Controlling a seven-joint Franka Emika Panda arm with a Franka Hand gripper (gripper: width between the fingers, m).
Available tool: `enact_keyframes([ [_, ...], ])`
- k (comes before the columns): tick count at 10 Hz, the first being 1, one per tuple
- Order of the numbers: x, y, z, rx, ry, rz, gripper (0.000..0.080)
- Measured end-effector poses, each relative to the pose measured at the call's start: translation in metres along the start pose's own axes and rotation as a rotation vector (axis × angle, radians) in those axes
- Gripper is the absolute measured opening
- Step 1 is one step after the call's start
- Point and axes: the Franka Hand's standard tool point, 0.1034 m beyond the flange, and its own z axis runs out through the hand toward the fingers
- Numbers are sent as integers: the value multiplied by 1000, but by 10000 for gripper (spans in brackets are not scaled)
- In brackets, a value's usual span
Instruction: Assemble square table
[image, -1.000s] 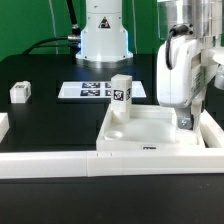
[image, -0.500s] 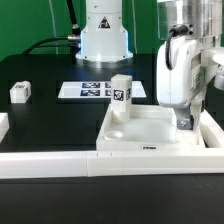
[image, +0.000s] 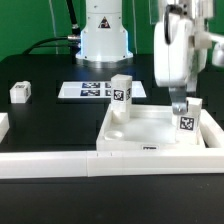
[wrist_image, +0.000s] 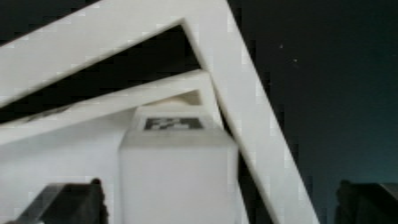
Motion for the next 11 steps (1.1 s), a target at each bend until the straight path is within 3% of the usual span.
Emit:
enact_keyframes([
  [2, 10, -6, -36, 25, -28, -129, 649],
  [3, 15, -9, -41, 30, -15, -272, 649],
  [8, 18, -7, -36, 26, -3, -626, 649],
  [9, 31, -7, -34, 38, 15, -748, 649],
  [10, 60, -4, -38, 54, 44, -933, 649],
  [11, 93, 2, -46, 45, 54, -1083, 649],
])
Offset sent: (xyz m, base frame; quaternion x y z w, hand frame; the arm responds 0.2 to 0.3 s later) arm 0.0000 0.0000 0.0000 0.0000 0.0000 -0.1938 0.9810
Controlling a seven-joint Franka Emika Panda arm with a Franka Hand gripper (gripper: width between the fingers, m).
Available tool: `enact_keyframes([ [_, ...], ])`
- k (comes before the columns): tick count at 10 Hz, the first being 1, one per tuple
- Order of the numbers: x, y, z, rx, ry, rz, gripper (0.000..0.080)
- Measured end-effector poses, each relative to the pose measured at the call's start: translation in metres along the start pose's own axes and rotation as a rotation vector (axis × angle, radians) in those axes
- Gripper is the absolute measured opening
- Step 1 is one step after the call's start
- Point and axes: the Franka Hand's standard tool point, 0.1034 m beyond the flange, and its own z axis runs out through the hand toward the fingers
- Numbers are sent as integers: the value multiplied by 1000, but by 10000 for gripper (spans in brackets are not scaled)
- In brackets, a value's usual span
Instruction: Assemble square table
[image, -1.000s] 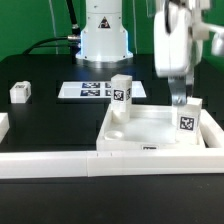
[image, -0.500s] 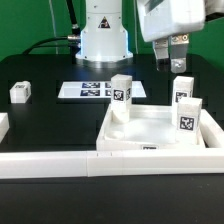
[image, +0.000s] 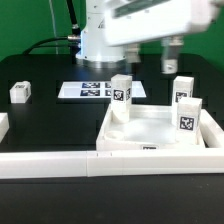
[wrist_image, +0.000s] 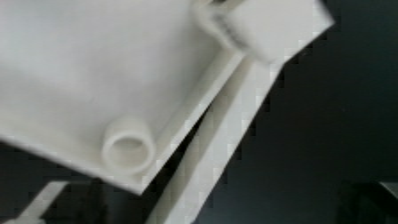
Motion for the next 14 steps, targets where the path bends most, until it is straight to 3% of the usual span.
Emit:
enact_keyframes([
  [1, 13, 18, -4, -5, 9, -99, 649],
  [2, 25, 27, -5, -10, 21, -170, 649],
  [7, 23, 26, -4, -29, 18, -487, 649],
  [8, 26, 33, -4, -34, 22, -577, 649],
  [9, 29, 58, -2, -55, 20, -718, 649],
  [11, 37, 131, -1, -108, -6, -949, 649],
  [13, 60, 201, 2, -168, -29, -1147, 649],
  [14, 67, 216, 5, -179, -24, -1101, 649],
])
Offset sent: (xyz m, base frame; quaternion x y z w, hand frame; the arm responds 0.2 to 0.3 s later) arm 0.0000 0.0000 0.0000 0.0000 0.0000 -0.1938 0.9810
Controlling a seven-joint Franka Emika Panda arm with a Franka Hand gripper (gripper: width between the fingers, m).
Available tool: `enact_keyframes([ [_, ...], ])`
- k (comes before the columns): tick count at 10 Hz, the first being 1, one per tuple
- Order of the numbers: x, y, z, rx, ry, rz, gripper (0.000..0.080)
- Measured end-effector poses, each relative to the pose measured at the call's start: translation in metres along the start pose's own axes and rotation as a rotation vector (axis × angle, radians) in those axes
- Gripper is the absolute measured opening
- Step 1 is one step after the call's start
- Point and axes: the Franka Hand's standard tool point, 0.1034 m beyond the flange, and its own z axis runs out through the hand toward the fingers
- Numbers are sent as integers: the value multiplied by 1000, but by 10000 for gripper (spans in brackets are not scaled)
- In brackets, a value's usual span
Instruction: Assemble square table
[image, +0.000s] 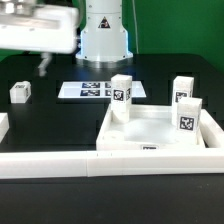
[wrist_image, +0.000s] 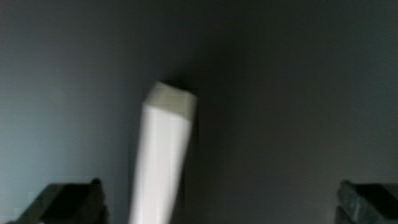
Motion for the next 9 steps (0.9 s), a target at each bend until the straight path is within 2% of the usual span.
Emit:
enact_keyframes([
  [1, 7, -8, -1, 9, 1, 4, 649],
  [3, 7, -11, 1, 19, -14, 5, 649],
  [4, 8, -19, 2, 43, -37, 18, 649],
  [5, 11, -30, 6, 88, -105, 33, 649],
  [6, 2, -21, 14, 81, -147, 9, 649],
  [7, -27, -12, 27, 120, -265, 10, 649],
  [8, -41, -1, 29, 125, -332, 22, 649],
  [9, -53, 1, 26, 150, -418, 63, 649],
])
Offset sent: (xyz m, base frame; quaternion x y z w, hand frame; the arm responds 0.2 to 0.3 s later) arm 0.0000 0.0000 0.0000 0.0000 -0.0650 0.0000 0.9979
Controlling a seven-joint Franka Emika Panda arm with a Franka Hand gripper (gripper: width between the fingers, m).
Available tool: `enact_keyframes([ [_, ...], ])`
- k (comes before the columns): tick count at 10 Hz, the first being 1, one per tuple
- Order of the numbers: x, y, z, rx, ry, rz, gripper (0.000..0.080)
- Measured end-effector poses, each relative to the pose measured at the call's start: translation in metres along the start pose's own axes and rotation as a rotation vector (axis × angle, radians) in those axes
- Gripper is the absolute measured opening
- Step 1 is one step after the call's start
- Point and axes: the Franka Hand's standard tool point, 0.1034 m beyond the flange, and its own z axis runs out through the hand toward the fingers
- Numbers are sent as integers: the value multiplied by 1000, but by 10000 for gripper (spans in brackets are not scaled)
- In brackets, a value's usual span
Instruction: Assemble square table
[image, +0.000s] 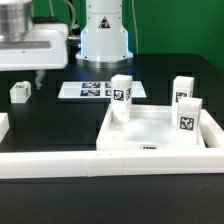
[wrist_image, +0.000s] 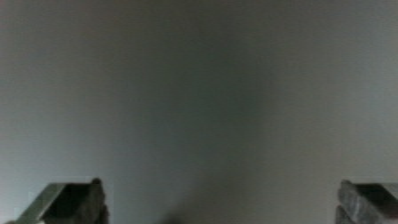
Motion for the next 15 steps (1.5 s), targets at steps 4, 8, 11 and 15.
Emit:
enact_keyframes([
  [4, -11, -2, -4, 119, -266, 41, 649],
  [8, -28, 2, 14, 142, -531, 63, 649],
  [11, -27, 1, 18, 150, -594, 71, 649],
  [15, -55, -12, 48, 171, -699, 128, 649],
])
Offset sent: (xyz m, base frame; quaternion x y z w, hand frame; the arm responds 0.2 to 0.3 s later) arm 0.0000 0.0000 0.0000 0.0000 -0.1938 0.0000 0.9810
